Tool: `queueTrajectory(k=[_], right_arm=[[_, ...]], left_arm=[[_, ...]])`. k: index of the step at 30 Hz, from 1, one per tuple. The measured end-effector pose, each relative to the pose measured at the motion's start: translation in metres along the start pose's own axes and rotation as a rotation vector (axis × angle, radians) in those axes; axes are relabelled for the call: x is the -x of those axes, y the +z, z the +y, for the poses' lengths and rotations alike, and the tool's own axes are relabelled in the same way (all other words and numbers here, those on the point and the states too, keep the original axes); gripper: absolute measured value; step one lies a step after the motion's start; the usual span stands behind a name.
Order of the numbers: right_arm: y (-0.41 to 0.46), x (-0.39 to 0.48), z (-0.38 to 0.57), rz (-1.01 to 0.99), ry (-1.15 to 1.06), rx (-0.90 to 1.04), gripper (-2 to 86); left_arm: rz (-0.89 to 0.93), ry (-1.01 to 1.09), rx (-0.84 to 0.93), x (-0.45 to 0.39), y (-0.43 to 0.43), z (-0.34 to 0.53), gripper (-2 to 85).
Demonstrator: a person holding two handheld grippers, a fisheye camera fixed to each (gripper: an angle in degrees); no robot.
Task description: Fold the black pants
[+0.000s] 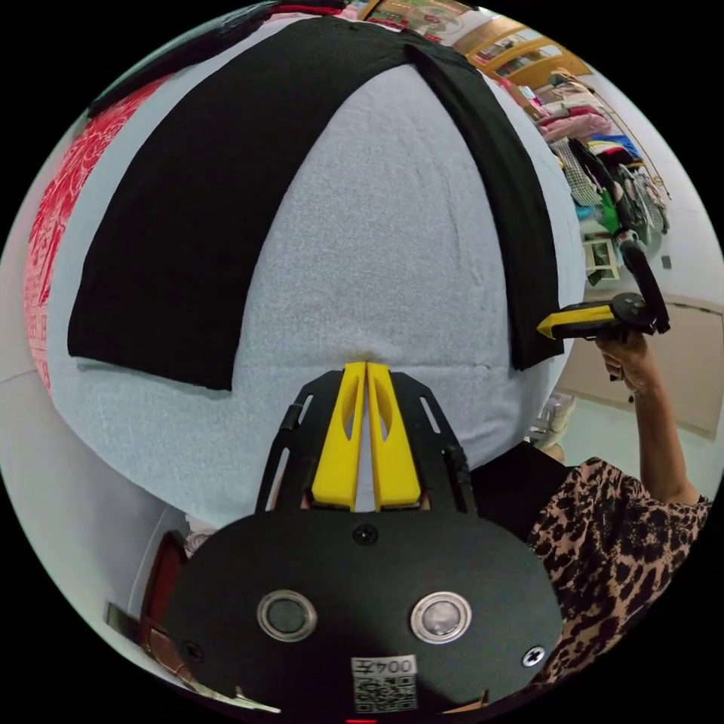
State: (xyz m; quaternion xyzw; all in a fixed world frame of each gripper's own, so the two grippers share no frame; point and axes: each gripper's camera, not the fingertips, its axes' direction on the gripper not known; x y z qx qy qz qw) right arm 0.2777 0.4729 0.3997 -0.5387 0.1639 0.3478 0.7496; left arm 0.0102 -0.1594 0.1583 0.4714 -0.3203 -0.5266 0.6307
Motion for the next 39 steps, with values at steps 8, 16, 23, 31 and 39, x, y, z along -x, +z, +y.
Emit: queueTrajectory(k=[8, 16, 23, 31, 39], right_arm=[[0.009, -0.035, 0.010, -0.165, -0.111, -0.049, -0.6], [0.012, -0.023, 0.007, -0.044, -0.202, -0.043, -0.8], [0.017, -0.002, 0.001, 0.109, -0.214, -0.023, -0.8], [0.023, 0.014, -0.017, 0.241, -0.166, 0.036, -0.7], [0.026, 0.013, -0.026, 0.313, -0.131, 0.032, -0.7]], left_arm=[[-0.060, -0.123, -0.028, -0.025, 0.002, 0.007, 0.2], [-0.128, -0.165, -0.020, -0.053, 0.007, 0.010, 0.2], [-0.200, -0.081, -0.037, -0.078, 0.014, 0.018, 0.3], [-0.292, 0.013, -0.114, -0.106, 0.026, 0.042, 0.3], [-0.291, 0.017, -0.175, -0.114, 0.036, 0.063, 0.8]])
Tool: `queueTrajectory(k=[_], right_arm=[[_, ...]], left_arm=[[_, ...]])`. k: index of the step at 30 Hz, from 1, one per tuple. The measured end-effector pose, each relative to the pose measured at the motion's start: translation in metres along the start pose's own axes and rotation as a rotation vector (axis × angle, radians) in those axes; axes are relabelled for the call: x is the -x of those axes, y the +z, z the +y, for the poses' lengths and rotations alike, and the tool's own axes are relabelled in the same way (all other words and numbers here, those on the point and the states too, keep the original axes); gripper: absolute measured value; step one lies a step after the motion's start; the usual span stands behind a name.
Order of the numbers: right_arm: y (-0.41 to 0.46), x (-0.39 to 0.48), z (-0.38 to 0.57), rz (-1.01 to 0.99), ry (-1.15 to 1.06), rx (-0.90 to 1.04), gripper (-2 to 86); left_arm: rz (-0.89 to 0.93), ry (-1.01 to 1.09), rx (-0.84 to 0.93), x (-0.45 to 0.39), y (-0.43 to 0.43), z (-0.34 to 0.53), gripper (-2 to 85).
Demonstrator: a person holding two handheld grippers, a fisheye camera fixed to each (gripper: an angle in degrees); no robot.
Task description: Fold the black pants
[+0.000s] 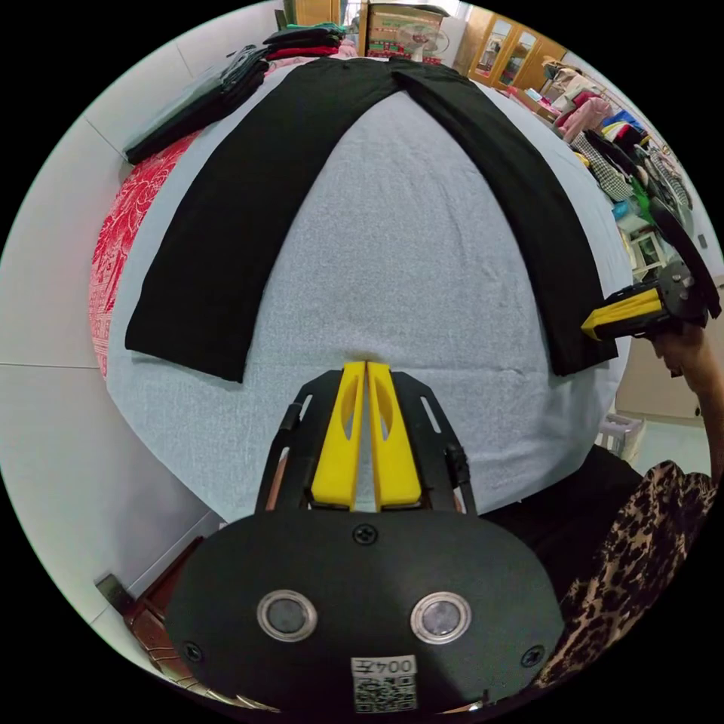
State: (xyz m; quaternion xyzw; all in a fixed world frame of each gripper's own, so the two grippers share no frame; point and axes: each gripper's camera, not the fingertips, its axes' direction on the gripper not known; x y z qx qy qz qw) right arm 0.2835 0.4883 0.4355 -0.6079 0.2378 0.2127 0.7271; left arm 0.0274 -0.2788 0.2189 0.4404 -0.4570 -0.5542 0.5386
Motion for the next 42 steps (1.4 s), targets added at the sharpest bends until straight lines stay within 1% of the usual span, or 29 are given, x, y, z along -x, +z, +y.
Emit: queueTrajectory(k=[5, 6, 7, 9, 10, 12, 15, 19, 21, 22, 24, 27, 29, 33, 35, 37, 42], right_arm=[[0.003, -0.011, 0.003, 0.018, -0.031, -0.040, -0.7], [0.004, -0.017, 0.004, 0.009, -0.046, -0.057, -0.7], [0.004, -0.020, 0.005, 0.002, -0.057, -0.064, -0.7], [0.006, -0.036, 0.011, -0.040, -0.125, -0.106, -0.7], [0.007, -0.041, 0.012, -0.056, -0.151, -0.116, -0.7], [0.005, -0.069, 0.020, -0.179, -0.242, -0.160, -0.7], [-0.006, -0.122, 0.033, -0.313, -0.308, -0.236, -0.6], [-0.020, -0.197, 0.046, -0.391, -0.324, -0.289, -0.1], [-0.026, -0.252, 0.051, -0.473, -0.299, -0.315, 0.9], [-0.027, -0.266, 0.053, -0.493, -0.283, -0.329, 2.0], [-0.030, -0.320, 0.056, -0.585, -0.207, -0.374, 6.8], [-0.028, -0.377, 0.061, -0.721, -0.107, -0.421, 10.4], [-0.027, -0.403, 0.065, -0.776, -0.060, -0.459, 10.8], [-0.031, -0.451, 0.069, -0.797, 0.054, -0.518, 10.8], [-0.036, -0.471, 0.063, -0.808, 0.079, -0.527, 10.4], [-0.045, -0.493, 0.056, -0.813, 0.099, -0.559, 10.1], [-0.070, -0.575, 0.014, -0.876, 0.165, -0.640, 9.3]], left_arm=[[-0.020, -0.010, -0.005, -0.007, 0.003, 0.009, 3.0], [-0.025, -0.030, -0.003, -0.010, 0.004, 0.012, 5.0], [-0.002, -0.062, 0.002, -0.012, 0.003, 0.014, 7.9], [0.050, -0.116, -0.002, -0.021, -0.001, 0.020, 9.0], [0.063, -0.143, -0.033, -0.033, -0.007, 0.026, 9.2], [0.060, -0.177, -0.070, -0.057, -0.017, 0.034, 9.3], [0.107, -0.239, -0.112, -0.106, -0.025, 0.046, 9.3], [0.192, -0.323, -0.126, -0.170, -0.017, 0.048, 9.2], [0.235, -0.331, -0.124, -0.191, -0.013, 0.044, 9.2], [0.242, -0.328, -0.119, -0.202, -0.010, 0.040, 9.2], [0.234, -0.318, -0.106, -0.214, -0.006, 0.034, 9.2], [0.241, -0.300, -0.084, -0.220, 0.003, 0.025, 9.2], [0.265, -0.293, -0.090, -0.218, 0.009, 0.019, 9.2], [0.304, -0.263, -0.119, -0.213, 0.024, 0.002, 9.2], [0.303, -0.266, -0.112, -0.214, 0.030, -0.005, 9.3], [0.343, -0.281, -0.119, -0.217, 0.037, -0.011, 9.3], [0.342, -0.304, -0.082, -0.228, 0.051, -0.026, 9.3]])
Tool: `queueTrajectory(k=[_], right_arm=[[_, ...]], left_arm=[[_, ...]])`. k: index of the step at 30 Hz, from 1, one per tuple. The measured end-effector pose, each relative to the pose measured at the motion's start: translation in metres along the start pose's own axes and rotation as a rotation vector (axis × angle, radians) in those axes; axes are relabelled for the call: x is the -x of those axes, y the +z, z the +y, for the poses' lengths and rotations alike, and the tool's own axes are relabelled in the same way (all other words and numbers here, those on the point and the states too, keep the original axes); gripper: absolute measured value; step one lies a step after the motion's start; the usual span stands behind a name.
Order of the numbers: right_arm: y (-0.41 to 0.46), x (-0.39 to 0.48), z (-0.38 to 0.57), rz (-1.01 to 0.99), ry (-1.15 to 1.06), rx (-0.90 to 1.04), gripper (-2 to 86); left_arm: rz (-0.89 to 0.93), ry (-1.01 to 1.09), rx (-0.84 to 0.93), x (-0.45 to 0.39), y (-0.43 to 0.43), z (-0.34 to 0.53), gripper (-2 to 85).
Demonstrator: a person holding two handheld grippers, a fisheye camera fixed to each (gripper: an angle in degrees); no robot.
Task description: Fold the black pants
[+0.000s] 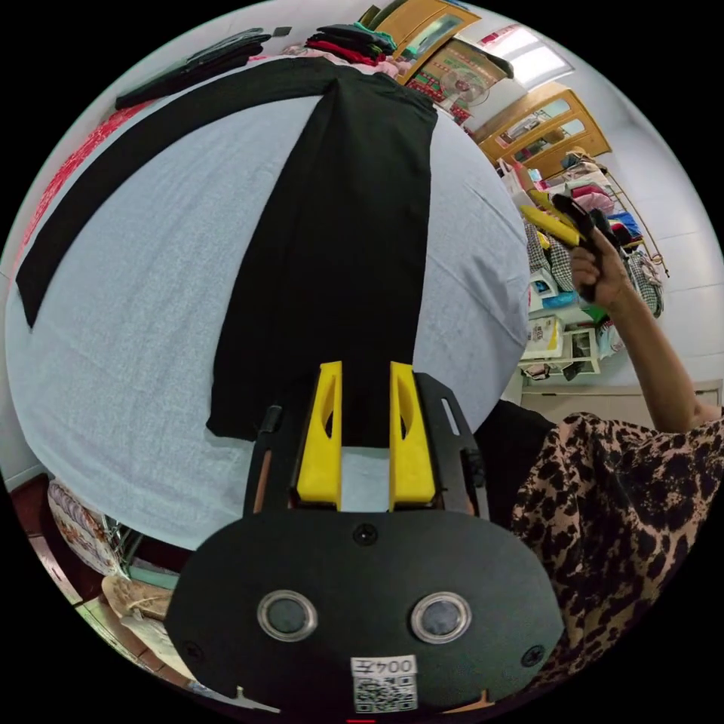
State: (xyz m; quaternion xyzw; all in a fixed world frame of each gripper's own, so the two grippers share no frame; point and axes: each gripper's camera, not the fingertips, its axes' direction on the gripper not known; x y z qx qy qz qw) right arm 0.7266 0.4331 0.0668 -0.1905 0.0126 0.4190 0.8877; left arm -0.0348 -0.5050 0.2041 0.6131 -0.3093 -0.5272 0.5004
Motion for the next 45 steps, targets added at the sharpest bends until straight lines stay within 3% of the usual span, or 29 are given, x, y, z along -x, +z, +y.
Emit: queueTrajectory(k=[13, 21, 31, 36, 41, 45], right_arm=[[-0.022, -0.096, -0.303, -0.052, -0.002, 0.028, 8.6], [0.000, -0.112, -0.427, -0.054, 0.001, 0.046, 9.6], [0.059, -0.094, -0.489, 0.027, 0.028, 0.182, 7.7], [0.069, -0.037, -0.481, 0.390, -0.156, 0.176, 6.7], [0.083, -0.034, -0.481, 0.313, -0.132, 0.198, 8.1], [0.082, 0.023, -0.456, 0.471, -0.269, 0.214, 7.8]], left_arm=[[-0.180, -0.488, 0.024, -0.019, 0.034, -0.025, 4.2], [-0.073, -0.656, 0.003, -0.004, 0.043, -0.022, 2.0], [-0.076, -0.734, 0.046, -0.008, 0.056, -0.031, 2.0], [-0.084, -0.757, 0.036, -0.012, 0.060, -0.029, 2.0], [-0.086, -0.761, 0.033, -0.016, 0.065, -0.025, 2.0], [-0.098, -0.753, 0.044, -0.020, 0.068, -0.024, 1.8]])
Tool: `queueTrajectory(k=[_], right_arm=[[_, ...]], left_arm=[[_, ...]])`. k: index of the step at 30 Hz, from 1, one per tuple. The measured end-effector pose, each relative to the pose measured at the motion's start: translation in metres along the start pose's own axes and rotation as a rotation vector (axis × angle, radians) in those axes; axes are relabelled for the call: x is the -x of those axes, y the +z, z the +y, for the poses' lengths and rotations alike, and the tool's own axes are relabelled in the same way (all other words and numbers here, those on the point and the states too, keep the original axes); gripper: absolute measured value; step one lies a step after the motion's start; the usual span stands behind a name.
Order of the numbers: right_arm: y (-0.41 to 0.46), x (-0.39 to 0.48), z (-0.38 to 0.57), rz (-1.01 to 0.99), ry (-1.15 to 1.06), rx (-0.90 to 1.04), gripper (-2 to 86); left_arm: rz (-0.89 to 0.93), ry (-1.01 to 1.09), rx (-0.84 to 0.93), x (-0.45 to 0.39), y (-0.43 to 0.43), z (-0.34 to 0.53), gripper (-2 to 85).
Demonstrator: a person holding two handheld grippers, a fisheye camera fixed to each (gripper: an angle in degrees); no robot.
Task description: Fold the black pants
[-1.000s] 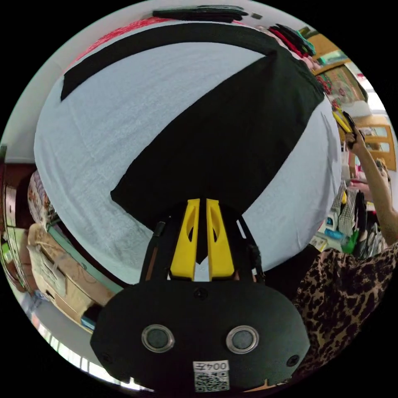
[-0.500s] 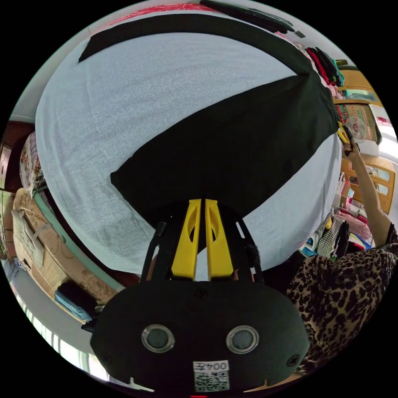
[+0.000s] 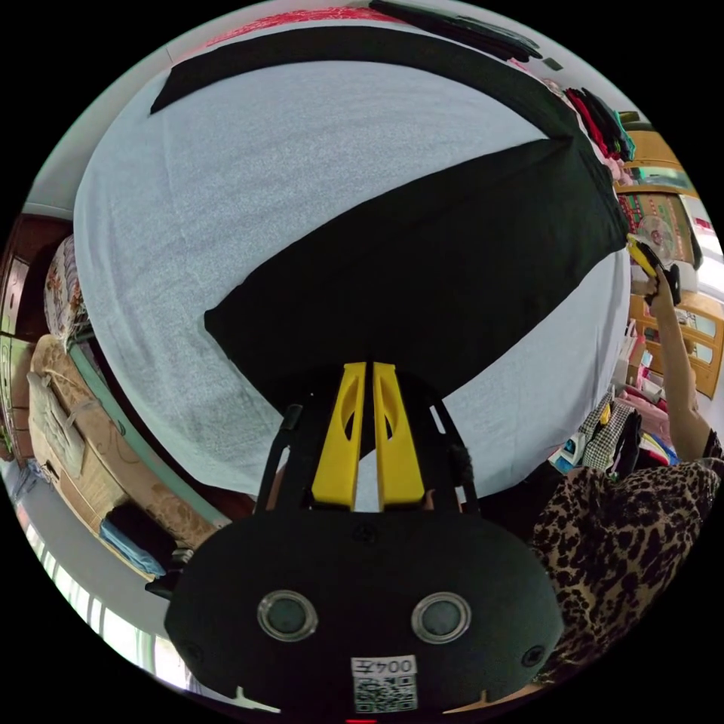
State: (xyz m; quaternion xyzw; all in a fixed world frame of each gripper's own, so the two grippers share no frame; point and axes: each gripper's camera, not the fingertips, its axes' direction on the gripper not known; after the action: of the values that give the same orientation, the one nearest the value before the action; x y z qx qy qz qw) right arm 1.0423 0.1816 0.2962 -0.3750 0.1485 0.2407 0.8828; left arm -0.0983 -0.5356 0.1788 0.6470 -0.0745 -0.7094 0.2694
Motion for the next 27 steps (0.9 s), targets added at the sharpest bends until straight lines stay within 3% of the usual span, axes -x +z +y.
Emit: queueTrajectory(k=[9, 14, 22, 27], right_arm=[[0.087, 0.226, 0.137, -0.032, -0.503, 0.349, 8.2], [0.153, 0.341, 0.207, 0.019, -0.660, 0.489, 7.9], [0.231, 0.452, 0.262, 0.372, -0.733, 0.588, 6.0], [0.251, 0.495, 0.276, 0.542, -0.755, 0.649, 5.0]], left_arm=[[-0.024, 0.023, -0.026, -0.001, 0.005, 0.017, 1.6], [-0.020, 0.017, -0.117, 0.003, 0.008, 0.040, 1.5], [0.054, 0.152, -0.236, 0.028, 0.010, 0.077, 1.1], [-0.002, 0.124, -0.363, 0.070, -0.017, 0.107, 2.5]])
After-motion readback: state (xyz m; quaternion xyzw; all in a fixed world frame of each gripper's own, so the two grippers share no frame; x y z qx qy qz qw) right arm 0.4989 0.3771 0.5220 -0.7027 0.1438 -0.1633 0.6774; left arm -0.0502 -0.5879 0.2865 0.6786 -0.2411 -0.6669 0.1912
